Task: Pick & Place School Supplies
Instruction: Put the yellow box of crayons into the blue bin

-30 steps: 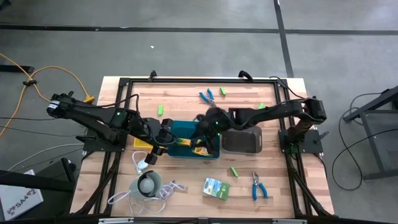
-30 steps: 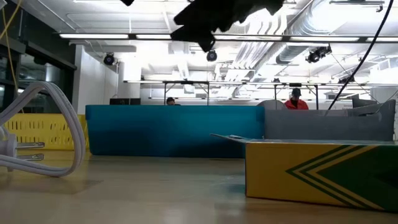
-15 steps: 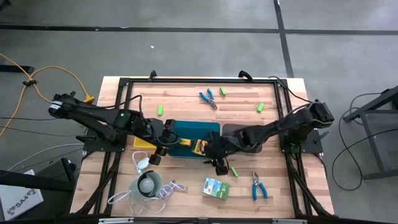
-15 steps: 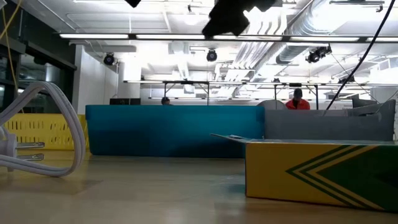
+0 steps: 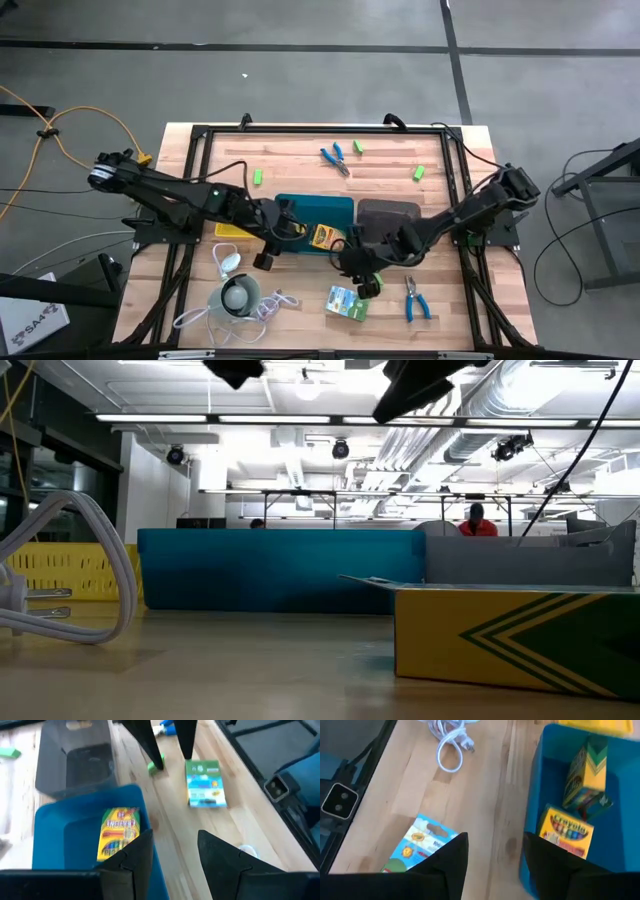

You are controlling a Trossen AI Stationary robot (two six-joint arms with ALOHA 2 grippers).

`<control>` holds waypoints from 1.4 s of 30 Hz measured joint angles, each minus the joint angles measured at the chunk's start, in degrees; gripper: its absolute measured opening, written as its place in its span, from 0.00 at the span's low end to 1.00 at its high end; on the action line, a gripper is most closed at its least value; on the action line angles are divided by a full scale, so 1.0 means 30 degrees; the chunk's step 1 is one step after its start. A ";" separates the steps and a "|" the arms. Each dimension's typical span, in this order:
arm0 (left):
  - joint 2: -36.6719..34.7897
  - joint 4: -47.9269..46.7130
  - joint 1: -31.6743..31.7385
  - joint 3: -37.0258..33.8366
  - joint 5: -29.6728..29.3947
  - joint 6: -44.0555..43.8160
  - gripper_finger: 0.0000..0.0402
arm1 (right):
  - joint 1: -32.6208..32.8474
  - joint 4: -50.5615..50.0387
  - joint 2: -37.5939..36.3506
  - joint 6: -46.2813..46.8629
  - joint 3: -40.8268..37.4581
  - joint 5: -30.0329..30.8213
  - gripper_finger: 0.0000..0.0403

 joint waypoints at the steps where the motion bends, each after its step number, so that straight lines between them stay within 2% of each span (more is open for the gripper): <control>1: 0.0185 0.0336 0.0000 0.0000 0.0026 -0.0007 0.37 | 0.0083 -0.0272 0.0000 0.0355 0.0000 0.0121 0.45; 5: 0.1064 0.1550 -0.0029 0.0007 0.0106 -0.1234 0.37 | 0.0415 -0.1153 0.0000 0.1885 0.0000 0.1183 0.45; 9: 0.1920 0.2234 -0.0022 0.0007 0.0124 -0.3960 0.37 | 0.1014 -0.2387 0.0007 0.3258 0.0000 0.2835 0.45; 12: 0.2329 0.2445 -0.0022 0.0007 0.0117 -0.5978 0.37 | 0.1476 -0.4126 0.0023 0.4514 0.0000 0.4079 0.45; 16: 0.2353 0.2440 0.0000 0.0015 0.0109 -0.6841 0.37 | 0.1839 -0.6832 -0.0034 0.6496 0.0000 0.5769 0.45; 24: 0.2744 0.2319 -0.0058 0.0012 0.0144 -0.9617 0.37 | 0.2307 -1.0086 -0.0393 1.0333 -0.0007 0.6363 0.45; 26: 0.3099 0.2852 -0.0043 0.0004 0.0956 -0.9735 0.37 | 0.2698 -1.0283 -0.0379 1.0823 -0.0007 0.6363 0.45; 30: 0.3973 0.4495 0.0181 0.0015 0.4136 -0.9839 0.37 | 0.3586 -1.0208 -0.0379 1.1707 -0.0007 0.6342 0.45; 33: 0.4635 0.5298 0.0277 0.0015 0.5735 -1.0356 0.37 | 0.4249 -0.9957 -0.0386 1.2277 -0.0004 0.6371 0.45; 42: 0.5850 0.5943 0.0284 0.0007 0.6793 -1.0593 0.37 | 0.6755 -0.7866 -0.0378 1.3307 -0.0007 0.6288 0.45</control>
